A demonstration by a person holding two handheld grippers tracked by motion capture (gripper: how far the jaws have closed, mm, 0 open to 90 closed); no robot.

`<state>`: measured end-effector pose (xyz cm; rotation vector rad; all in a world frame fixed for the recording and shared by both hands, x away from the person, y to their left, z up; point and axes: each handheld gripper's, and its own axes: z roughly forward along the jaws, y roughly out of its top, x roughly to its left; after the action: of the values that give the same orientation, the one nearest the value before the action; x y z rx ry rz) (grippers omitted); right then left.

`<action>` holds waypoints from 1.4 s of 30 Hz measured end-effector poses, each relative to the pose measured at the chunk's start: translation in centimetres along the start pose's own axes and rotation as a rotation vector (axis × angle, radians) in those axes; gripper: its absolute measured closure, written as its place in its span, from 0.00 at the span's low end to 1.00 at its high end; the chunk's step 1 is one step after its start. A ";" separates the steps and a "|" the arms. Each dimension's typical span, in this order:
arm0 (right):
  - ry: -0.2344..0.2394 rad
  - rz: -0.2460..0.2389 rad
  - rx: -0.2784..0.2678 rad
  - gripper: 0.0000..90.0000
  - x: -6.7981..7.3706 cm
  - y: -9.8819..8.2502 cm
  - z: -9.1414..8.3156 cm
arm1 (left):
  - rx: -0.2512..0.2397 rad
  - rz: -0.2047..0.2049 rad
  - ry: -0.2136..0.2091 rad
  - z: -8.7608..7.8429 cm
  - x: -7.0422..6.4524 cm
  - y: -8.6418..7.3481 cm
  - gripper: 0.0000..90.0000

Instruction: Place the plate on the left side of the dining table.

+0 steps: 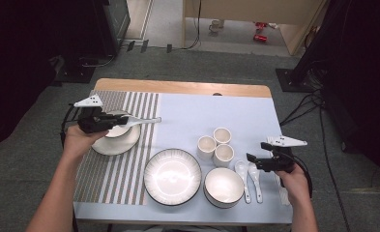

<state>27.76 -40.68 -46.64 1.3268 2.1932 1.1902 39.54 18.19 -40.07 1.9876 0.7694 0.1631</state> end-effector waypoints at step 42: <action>-0.277 0.166 0.049 0.18 -4.4 -3.7 -1.2 | 0.007 -0.097 0.066 -1.2 4.0 -3.1 0.92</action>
<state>27.11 -45.81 -49.47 1.6135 1.9586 0.9447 40.80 22.41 -42.78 1.9545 0.9079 0.1698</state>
